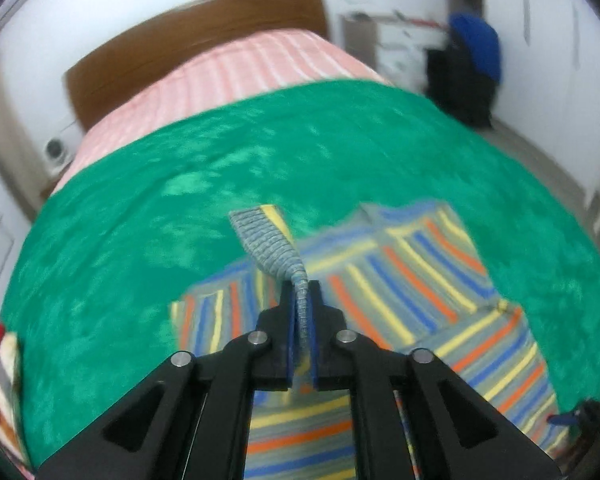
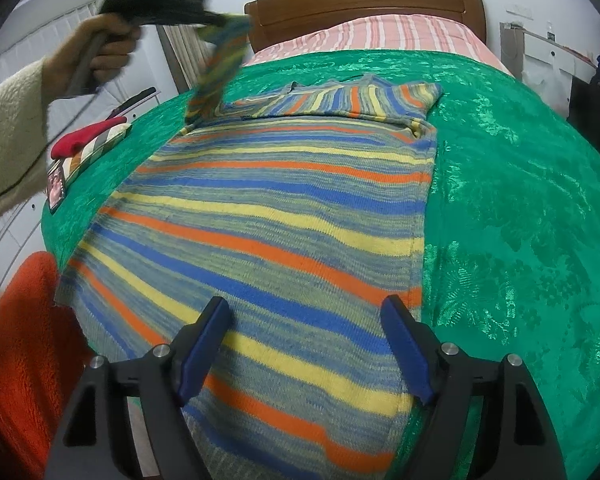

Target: Fold small clothes

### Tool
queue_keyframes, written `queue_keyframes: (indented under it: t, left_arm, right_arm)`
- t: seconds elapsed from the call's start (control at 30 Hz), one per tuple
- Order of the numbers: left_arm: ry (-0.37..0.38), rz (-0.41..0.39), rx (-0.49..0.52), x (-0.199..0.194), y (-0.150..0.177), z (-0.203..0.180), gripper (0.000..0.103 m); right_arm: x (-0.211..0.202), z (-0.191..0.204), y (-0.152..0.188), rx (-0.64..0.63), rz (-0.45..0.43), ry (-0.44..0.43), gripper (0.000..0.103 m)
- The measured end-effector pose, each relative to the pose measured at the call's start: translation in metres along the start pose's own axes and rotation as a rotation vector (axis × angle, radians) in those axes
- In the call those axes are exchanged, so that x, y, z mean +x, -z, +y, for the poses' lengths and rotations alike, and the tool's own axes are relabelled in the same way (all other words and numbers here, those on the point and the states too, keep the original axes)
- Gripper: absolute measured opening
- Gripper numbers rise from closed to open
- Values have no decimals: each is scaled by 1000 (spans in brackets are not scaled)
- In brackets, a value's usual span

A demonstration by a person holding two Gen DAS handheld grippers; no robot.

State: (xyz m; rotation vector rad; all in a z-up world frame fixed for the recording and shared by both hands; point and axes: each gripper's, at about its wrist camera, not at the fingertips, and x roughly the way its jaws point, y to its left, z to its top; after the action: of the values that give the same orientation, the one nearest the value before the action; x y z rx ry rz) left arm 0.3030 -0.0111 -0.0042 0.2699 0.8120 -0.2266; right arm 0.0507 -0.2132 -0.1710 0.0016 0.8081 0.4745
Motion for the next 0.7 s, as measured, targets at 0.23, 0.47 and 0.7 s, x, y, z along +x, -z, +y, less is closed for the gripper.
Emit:
queue_keyframes:
  t: [0.23, 0.47, 0.7]
  left_arm:
    - [50, 107, 30, 43, 39, -38, 87]
    - [26, 119, -356, 40, 51, 85, 88]
    - [126, 271, -494, 70, 89, 132, 85]
  right_arm:
    - [-2, 0, 0, 9, 0, -7, 78]
    - [0, -2, 0, 8, 1, -14, 79]
    - [3, 2, 1, -16, 1, 2, 81]
